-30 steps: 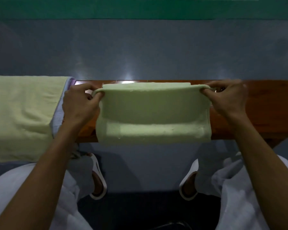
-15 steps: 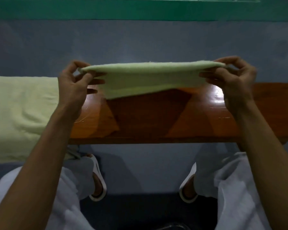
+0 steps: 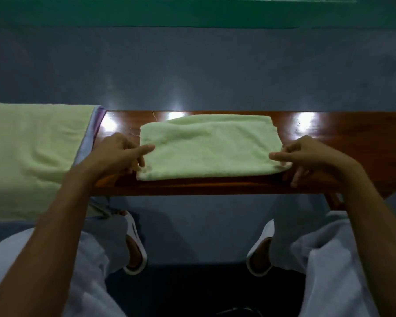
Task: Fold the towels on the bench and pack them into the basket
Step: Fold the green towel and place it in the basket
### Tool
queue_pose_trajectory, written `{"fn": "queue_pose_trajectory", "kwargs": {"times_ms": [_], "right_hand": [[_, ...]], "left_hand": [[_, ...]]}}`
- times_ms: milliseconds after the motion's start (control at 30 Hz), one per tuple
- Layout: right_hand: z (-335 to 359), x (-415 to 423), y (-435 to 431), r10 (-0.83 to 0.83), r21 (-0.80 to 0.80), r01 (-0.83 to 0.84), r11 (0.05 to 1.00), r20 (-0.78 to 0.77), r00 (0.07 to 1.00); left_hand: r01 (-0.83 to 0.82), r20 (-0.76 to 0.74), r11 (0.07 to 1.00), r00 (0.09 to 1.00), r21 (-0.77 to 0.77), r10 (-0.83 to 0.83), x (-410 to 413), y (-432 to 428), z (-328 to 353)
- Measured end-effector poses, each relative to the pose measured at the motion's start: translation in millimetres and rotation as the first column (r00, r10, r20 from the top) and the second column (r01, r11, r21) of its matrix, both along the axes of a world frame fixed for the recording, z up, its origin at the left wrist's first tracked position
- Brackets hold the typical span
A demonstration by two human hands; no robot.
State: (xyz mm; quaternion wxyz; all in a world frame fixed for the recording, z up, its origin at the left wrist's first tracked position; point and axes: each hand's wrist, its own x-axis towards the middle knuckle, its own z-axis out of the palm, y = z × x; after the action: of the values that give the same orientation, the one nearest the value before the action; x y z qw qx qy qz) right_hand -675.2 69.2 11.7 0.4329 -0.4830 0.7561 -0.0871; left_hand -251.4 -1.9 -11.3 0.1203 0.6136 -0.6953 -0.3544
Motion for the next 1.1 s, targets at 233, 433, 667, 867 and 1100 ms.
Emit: {"fn": "queue_pose_trajectory", "kwargs": {"times_ms": [233,433,667,867,1100], "right_hand": [[2,-13,-13,-0.075,0.162,0.124,0.979,-0.277,0.958],[-19,-13,-38,-0.351,-0.278,0.280,0.919,-0.252,0.902],[-31,4,-53,-0.320,-0.349,0.226,0.909,-0.240,0.917],[-40,8,-59,-0.189,-0.539,-0.023,0.842,-0.334,0.924],[-51,25,-65,-0.009,-0.481,-0.220,0.849,-0.428,0.904]], "left_hand": [[-0.154,0.016,0.907,0.985,-0.393,0.174,-29,-25,-31],[-0.205,0.088,0.935,0.967,-0.288,0.239,-42,-43,-52],[-0.186,-0.169,0.893,0.978,-0.410,0.126,-54,-41,-38],[-0.026,0.088,0.840,0.992,-0.542,0.088,-55,-38,-43],[0.123,0.223,0.889,0.974,-0.440,-0.024,-60,-40,-45]]}}
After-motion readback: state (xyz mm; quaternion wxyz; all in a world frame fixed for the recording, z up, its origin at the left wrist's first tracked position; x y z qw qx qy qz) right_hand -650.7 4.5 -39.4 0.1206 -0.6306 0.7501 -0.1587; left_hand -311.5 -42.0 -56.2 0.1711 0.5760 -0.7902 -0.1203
